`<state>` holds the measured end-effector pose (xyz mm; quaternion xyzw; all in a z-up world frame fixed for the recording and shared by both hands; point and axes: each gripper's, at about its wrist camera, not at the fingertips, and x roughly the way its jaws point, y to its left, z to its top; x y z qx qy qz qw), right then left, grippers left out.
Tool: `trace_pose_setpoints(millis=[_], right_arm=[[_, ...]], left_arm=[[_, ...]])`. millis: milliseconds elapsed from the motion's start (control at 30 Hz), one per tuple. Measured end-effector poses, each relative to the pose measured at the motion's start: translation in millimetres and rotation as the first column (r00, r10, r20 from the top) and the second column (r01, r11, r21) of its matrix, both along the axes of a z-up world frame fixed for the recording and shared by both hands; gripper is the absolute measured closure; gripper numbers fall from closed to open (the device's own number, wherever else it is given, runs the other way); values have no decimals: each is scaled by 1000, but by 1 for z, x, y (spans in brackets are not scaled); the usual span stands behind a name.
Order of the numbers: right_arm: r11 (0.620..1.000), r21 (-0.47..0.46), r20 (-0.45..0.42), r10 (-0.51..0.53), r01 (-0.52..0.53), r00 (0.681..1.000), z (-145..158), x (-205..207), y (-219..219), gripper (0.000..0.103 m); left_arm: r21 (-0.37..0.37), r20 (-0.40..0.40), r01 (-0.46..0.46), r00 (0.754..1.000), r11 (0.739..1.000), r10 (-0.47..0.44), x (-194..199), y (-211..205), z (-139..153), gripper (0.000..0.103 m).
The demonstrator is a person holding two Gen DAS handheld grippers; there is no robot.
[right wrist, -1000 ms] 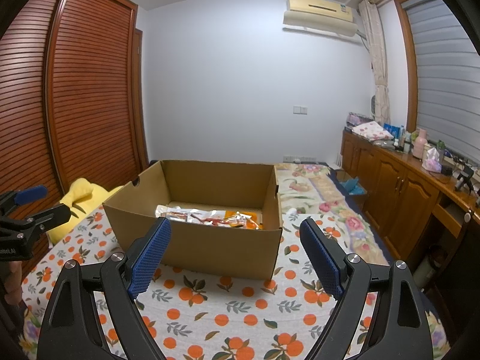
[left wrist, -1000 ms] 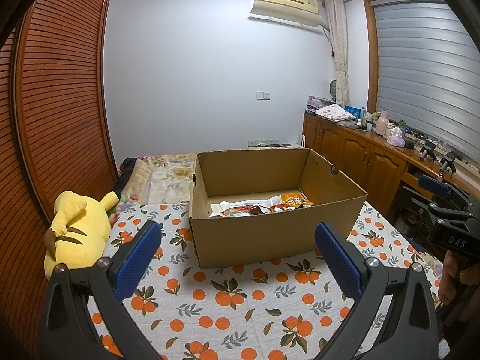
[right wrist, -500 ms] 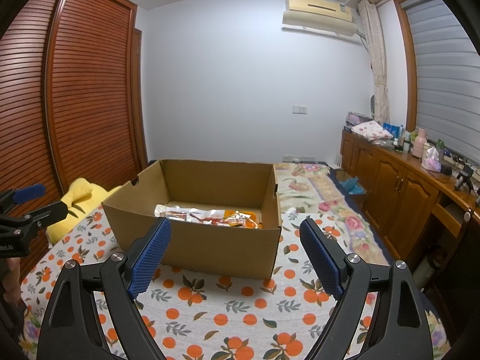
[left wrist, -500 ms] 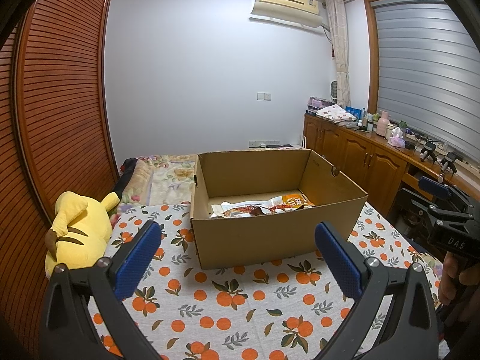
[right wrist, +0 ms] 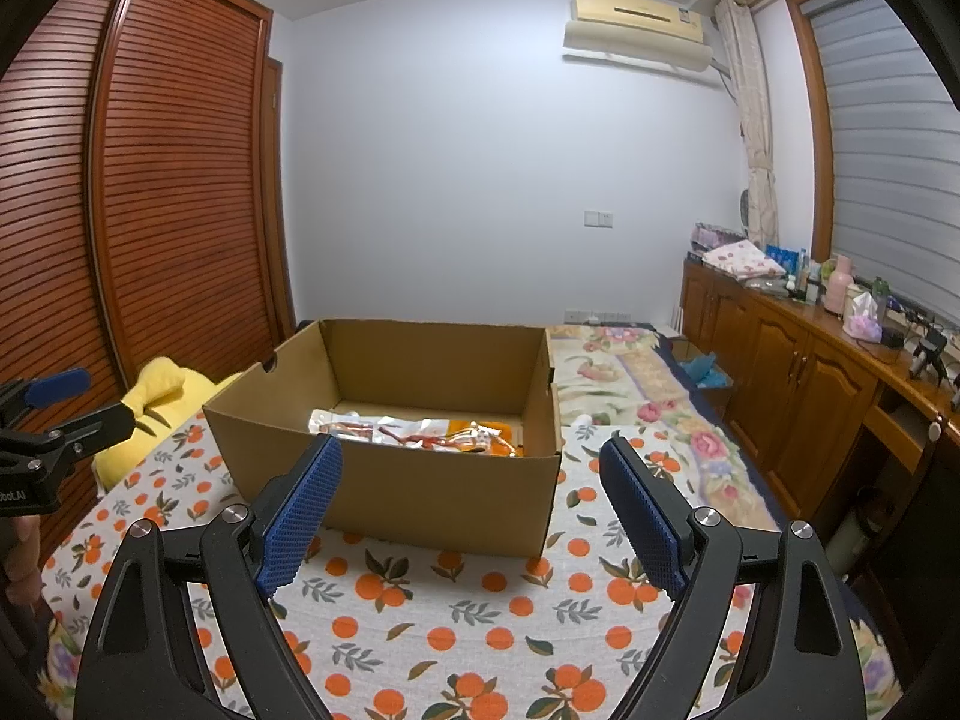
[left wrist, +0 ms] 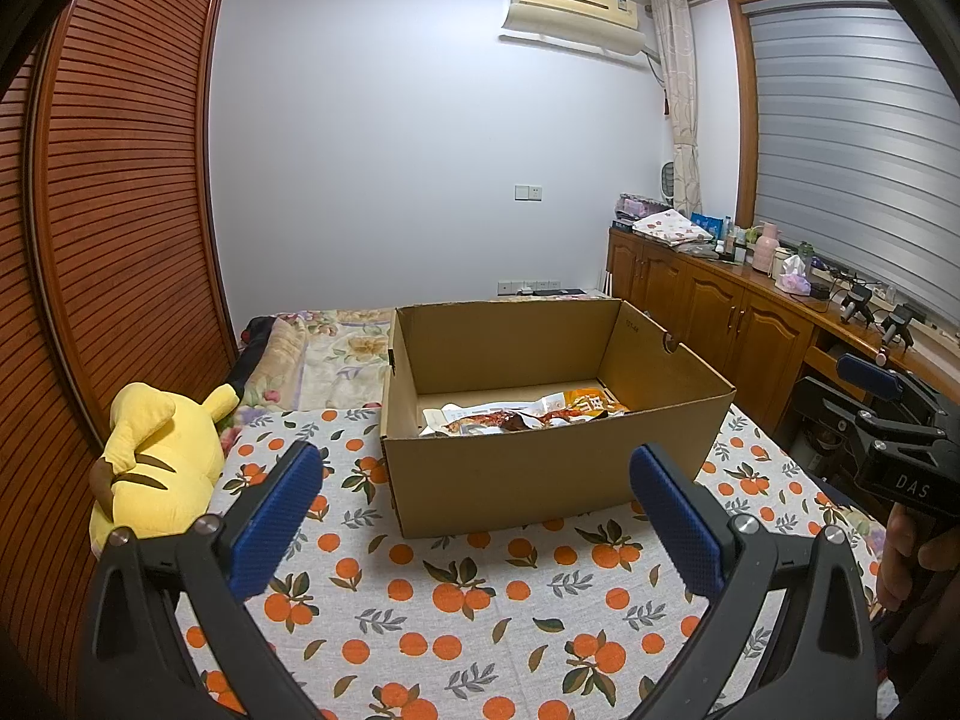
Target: Organize snacks
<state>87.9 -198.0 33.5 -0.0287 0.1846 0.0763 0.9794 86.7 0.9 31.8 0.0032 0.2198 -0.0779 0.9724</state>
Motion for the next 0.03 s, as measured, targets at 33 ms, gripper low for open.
trace_pose_setpoints(millis=[33], right_arm=[[1000, 1, 0, 0, 0, 1000, 0, 0, 0, 14]], left_arm=[[0, 0, 1, 1000, 1000, -1, 0, 0, 0, 0]])
